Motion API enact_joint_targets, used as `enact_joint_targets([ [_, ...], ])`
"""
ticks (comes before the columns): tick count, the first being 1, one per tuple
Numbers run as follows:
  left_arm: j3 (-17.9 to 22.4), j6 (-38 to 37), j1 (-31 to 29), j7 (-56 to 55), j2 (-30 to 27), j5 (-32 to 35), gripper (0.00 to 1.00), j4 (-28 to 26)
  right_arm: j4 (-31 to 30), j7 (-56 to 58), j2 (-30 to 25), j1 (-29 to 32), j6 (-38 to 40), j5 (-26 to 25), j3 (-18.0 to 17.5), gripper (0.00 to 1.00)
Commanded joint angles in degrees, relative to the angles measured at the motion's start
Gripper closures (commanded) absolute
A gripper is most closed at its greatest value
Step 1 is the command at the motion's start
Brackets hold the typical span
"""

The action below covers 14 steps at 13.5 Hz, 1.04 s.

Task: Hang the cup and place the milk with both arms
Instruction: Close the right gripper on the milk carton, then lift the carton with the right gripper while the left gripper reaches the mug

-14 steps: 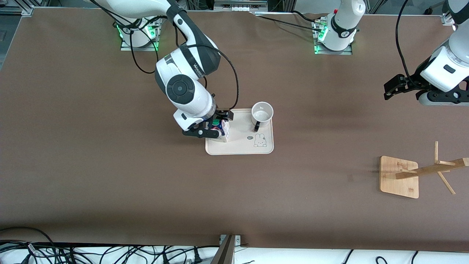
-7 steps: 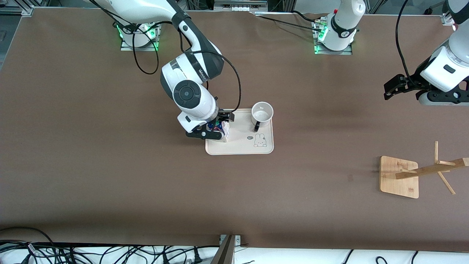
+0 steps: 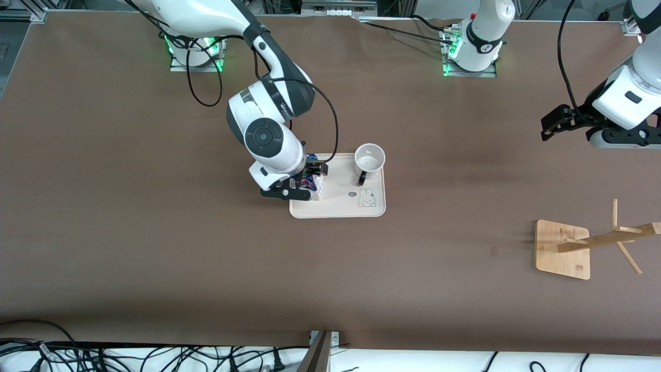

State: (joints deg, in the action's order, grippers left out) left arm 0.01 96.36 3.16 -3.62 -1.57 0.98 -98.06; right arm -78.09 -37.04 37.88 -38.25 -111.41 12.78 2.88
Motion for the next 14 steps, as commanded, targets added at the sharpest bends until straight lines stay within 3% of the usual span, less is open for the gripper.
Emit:
enact_joint_targets([
  [1,0.0,-2.1,0.1,1.0,0.9,-0.3,0.00,1.8,-0.1,0.0,-0.1,-0.3,-0.7,0.1,0.0,0.42],
  [2,0.0,-2.2,0.1,1.1,0.9,-0.3,0.00,1.8,-0.1,0.0,-0.1,-0.4,-0.6,0.1,0.0,0.58],
  [3,0.0,-2.4,0.1,1.0,0.9,-0.3,0.00,1.9,-0.1,0.0,-0.1,-0.4,-0.6,0.1,0.0,0.67],
  [5,0.0,-2.5,0.1,1.0,0.9,-0.3,0.00,1.8,-0.1,-0.1,-0.1,-0.6,-0.6,0.1,0.0,0.74],
  [14,-2.5,-7.5,1.0,0.8,5.6,-1.3,0.00,7.0,0.4,0.7,-1.5,-0.6,-0.1,-0.1,0.1,0.75],
])
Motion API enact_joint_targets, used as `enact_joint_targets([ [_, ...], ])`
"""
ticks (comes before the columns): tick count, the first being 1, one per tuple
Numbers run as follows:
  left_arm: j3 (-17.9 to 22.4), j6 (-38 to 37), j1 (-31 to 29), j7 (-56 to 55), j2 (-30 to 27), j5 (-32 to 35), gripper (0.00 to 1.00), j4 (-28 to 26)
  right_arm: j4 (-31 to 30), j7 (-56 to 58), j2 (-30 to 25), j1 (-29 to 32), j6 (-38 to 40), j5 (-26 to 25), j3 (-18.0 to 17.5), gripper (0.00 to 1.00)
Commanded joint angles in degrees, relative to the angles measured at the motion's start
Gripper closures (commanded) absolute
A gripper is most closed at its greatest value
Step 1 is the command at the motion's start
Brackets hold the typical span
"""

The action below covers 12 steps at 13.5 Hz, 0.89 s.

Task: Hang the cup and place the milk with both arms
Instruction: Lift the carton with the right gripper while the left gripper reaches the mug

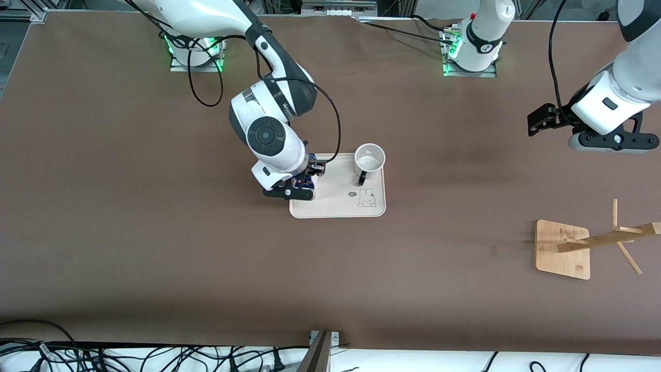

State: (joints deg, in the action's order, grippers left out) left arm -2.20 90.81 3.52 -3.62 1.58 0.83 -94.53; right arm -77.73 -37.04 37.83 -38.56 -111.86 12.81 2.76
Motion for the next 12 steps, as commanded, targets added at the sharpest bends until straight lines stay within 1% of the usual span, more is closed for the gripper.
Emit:
enact_joint_targets([
  [1,-0.3,-1.9,0.9,0.8,2.6,-1.1,0.00,3.5,0.0,0.7,-2.5,-0.2,0.5,-0.1,0.3,0.75],
  [4,-0.6,-1.8,1.8,1.9,3.7,-1.7,0.00,3.5,0.0,0.7,-5.2,0.1,3.1,-0.6,1.3,0.75],
  [8,-0.7,-0.6,6.1,2.0,8.3,-4.3,0.00,3.5,0.2,2.8,-9.7,0.4,9.1,-0.4,8.1,0.75],
  [10,-0.6,4.0,10.0,2.1,11.8,-4.4,0.00,3.0,0.7,7.0,-11.3,0.9,14.0,-0.1,12.2,0.75],
  [12,-0.6,12.3,14.7,2.0,16.1,-3.7,0.00,2.7,1.4,12.8,-12.1,1.6,19.4,-0.1,16.5,0.75],
])
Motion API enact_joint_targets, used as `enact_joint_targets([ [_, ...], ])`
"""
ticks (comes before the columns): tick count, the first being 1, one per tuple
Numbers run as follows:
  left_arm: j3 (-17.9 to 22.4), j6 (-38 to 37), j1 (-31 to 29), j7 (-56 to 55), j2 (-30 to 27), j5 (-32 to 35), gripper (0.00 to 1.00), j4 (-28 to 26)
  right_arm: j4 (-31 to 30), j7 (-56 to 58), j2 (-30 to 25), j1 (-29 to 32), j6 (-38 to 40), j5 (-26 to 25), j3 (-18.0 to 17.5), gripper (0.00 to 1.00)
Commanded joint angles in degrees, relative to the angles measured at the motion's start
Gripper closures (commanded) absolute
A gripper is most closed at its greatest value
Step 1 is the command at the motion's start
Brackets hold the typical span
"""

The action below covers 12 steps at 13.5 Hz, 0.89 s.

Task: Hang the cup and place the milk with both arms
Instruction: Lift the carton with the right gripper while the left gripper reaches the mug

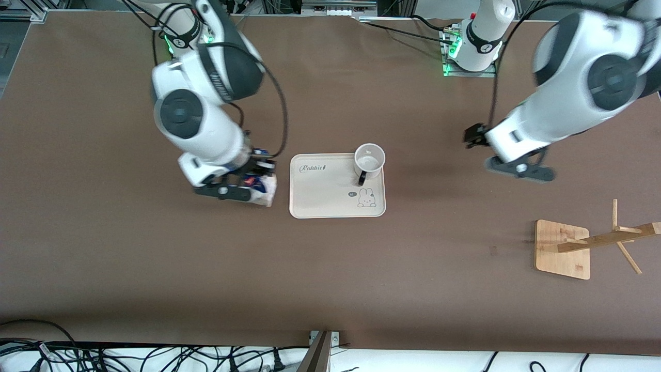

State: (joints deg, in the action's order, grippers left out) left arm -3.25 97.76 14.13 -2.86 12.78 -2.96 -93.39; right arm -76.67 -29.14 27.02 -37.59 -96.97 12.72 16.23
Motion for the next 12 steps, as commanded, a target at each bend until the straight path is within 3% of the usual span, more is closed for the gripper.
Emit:
enact_joint_targets([
  [1,0.4,9.0,6.0,1.3,7.1,0.1,0.00,1.5,0.4,7.9,-2.1,0.7,6.7,-0.2,5.5,0.75],
  [3,0.6,14.6,11.2,0.0,10.9,0.1,0.00,1.3,0.3,15.4,-2.9,0.7,10.1,-0.2,10.1,0.74],
  [6,0.5,15.7,17.0,-4.7,14.1,0.3,0.00,0.9,0.3,23.5,-2.4,1.1,14.7,-0.9,15.4,0.74],
  [9,0.5,15.8,22.8,-12.3,15.3,5.9,0.00,-1.3,-0.4,24.6,-2.1,2.6,15.9,-5.7,15.9,0.74],
  [12,0.4,16.7,27.4,-20.1,18.6,13.8,0.03,-1.4,-1.6,27.5,-1.4,5.5,17.3,-5.2,15.9,0.72],
])
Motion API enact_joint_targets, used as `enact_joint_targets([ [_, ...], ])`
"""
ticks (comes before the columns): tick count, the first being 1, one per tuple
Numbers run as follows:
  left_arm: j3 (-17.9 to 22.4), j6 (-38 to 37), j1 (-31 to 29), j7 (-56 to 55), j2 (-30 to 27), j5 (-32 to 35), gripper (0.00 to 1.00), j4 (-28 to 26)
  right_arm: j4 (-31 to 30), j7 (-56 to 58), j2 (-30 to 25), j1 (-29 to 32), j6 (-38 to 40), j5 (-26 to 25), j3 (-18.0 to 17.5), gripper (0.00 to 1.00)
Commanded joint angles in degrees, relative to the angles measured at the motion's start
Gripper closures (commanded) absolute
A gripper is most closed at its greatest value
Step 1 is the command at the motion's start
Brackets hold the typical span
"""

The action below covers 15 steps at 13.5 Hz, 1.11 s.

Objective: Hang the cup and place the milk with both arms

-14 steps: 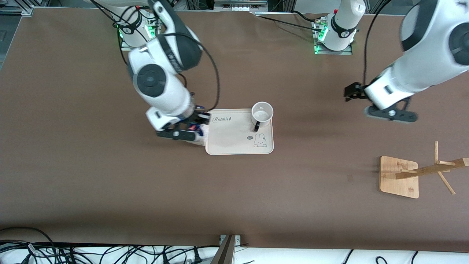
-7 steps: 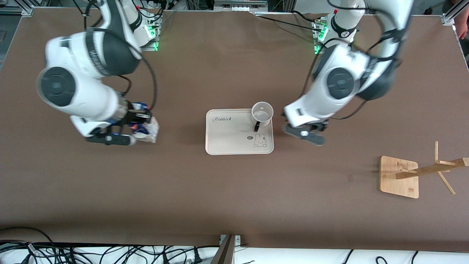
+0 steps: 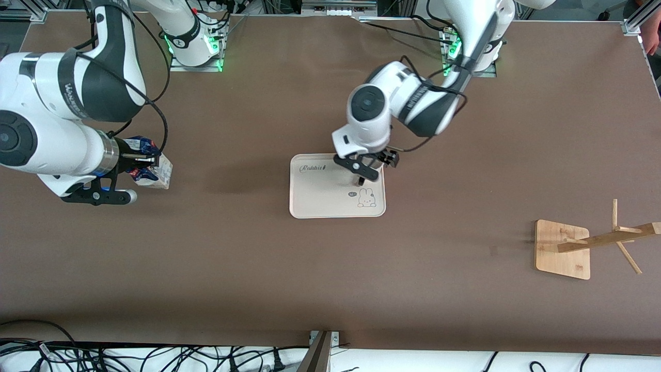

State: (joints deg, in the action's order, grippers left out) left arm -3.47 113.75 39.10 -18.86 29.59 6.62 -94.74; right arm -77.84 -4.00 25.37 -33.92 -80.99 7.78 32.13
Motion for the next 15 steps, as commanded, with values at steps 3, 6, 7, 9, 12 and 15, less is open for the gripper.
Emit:
enact_joint_targets([
  [3,0.6,0.9,3.3,-6.4,3.8,4.5,0.20,0.0,-3.5,5.1,0.2,2.5,-0.2,0.0,0.0,0.71],
  [6,0.4,1.9,4.5,-6.5,6.1,4.5,0.40,0.2,-7.1,6.8,0.0,2.8,-4.8,0.0,0.0,0.71],
  [7,0.4,2.6,4.6,-6.6,6.7,4.5,0.48,0.4,-8.9,6.9,-0.2,2.8,-6.9,0.1,0.0,0.71],
  [9,0.4,3.4,4.5,-6.5,6.8,4.5,0.64,0.4,-12.6,7.0,-1.1,2.8,-11.7,0.4,0.0,0.71],
  [12,0.4,3.3,4.4,-6.8,6.7,4.3,0.97,1.0,-23.1,6.9,-4.6,2.8,-24.0,1.7,0.0,0.68],
  [15,0.4,3.1,4.1,-6.9,5.7,3.9,1.00,1.7,-27.2,6.9,-5.9,2.4,-29.4,1.7,-0.3,0.68],
])
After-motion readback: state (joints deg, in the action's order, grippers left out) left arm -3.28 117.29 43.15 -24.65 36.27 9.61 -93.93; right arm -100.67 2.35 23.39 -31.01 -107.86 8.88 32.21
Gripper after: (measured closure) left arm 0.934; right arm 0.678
